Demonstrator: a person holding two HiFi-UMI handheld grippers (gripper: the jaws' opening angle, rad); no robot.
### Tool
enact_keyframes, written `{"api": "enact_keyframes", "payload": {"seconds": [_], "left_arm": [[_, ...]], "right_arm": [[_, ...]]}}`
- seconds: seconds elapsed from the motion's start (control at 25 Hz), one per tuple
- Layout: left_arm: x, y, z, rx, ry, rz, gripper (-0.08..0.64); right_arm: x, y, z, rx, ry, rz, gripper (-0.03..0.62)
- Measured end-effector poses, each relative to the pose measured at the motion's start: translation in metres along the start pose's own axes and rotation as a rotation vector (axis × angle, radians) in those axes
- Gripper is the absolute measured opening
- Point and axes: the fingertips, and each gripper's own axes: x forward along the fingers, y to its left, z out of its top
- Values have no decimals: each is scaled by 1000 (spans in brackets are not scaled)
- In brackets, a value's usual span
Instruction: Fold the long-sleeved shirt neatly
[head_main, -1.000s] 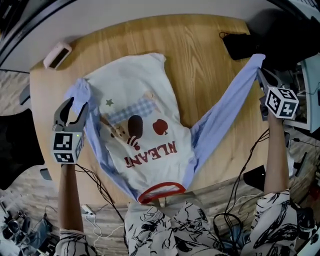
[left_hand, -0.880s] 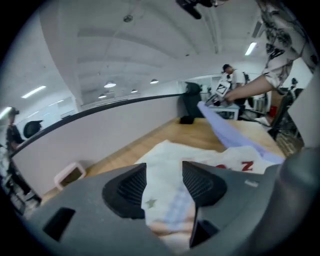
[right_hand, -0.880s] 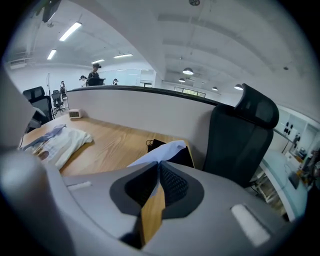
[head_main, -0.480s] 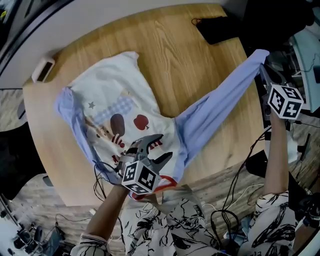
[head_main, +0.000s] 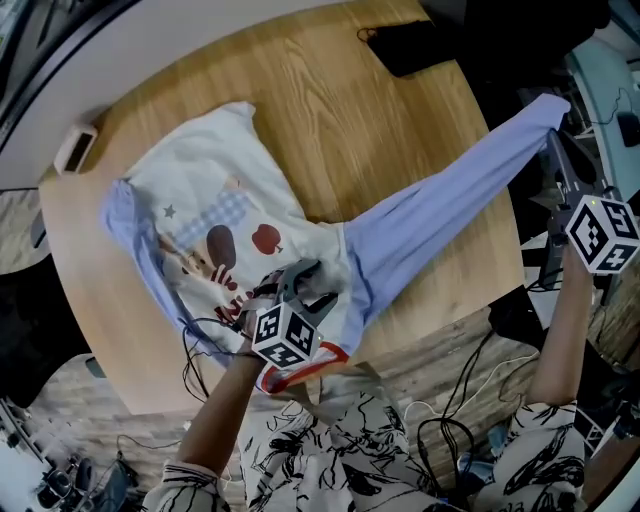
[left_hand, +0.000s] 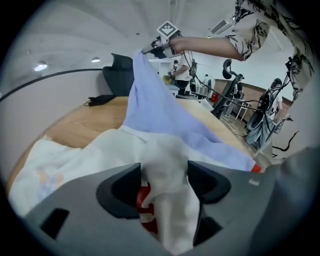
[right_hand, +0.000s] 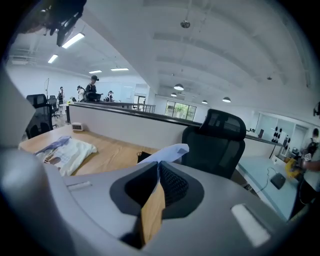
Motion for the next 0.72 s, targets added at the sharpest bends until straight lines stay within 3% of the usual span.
{"api": "enact_keyframes", "payload": {"seconds": [0.24, 0.4, 0.52, 0.72], "left_arm": [[-1, -1, 3, 3, -6, 0, 304], [-5, -2, -1, 10, -7, -2, 308], [-30, 2, 12, -10, -65, 11, 328], [-124, 28, 24, -64, -214, 172, 334]], "right_arm": [[-63, 59, 93, -84, -143, 88, 29], [-104, 138, 154, -180, -234, 228, 29], [-128, 201, 186, -244, -288, 360, 29], [-150, 303, 193, -317, -322, 588, 29]]}}
